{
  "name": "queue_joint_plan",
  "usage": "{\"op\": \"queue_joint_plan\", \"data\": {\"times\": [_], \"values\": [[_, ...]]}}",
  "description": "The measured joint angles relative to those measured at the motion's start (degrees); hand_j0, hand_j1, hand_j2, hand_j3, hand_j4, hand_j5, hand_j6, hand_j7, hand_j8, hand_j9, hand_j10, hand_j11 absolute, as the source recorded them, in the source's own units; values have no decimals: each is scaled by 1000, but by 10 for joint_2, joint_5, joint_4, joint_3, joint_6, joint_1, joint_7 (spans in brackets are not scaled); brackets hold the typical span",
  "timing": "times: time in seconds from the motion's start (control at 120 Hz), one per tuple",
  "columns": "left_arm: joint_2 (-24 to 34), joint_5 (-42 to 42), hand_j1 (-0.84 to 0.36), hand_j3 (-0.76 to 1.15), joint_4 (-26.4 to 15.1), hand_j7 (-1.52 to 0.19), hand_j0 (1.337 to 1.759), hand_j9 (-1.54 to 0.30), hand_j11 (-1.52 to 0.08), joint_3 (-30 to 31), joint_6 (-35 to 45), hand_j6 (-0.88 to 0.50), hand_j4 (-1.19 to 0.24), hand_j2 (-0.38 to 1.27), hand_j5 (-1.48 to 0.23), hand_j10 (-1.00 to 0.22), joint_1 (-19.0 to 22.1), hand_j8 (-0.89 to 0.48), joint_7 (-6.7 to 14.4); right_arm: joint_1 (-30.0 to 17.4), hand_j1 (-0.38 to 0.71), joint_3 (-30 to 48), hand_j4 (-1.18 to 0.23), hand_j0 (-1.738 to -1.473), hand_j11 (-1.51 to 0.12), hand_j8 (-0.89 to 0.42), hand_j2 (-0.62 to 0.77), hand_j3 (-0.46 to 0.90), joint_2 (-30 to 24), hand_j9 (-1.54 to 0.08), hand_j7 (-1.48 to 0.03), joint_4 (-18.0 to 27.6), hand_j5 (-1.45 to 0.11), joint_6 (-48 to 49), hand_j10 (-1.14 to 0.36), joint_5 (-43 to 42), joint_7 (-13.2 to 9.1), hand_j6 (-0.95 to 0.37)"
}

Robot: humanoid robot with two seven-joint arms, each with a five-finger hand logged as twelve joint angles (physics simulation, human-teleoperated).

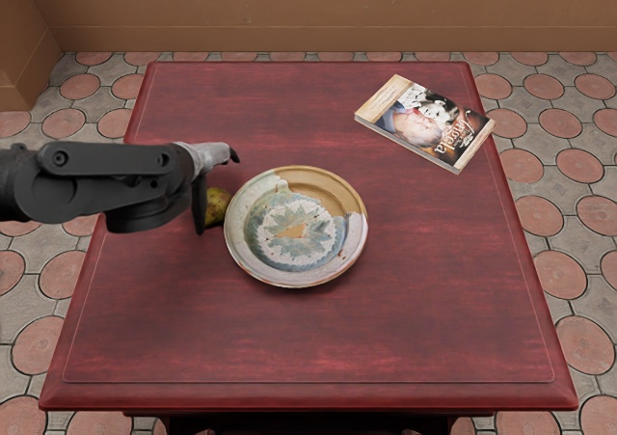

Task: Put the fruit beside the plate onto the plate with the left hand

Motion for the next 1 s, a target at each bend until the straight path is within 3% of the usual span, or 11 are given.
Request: {"op": "queue_joint_plan", "data": {"times": [0.408, 1.0], "values": [[-20, 1, 132, 0, 3, -236, 1658, -236, -236, 15, 39, -184, -184, 38, -236, -183, 12, -184, 1, 0, -314, 0, -30, -1658, -38, -30, -6, 0, 0, -38, -38, 0, -38, 0, -29, 0, 0, -30], [-24, 1, -102, 0, 3, -490, 1658, -490, -490, 16, 46, -379, -378, 77, -490, -378, 20, -379, 1, 0, -314, 0, -30, -1658, -38, -30, -6, 0, 0, -38, -38, 0, -38, 0, -29, 0, 0, -30]]}}
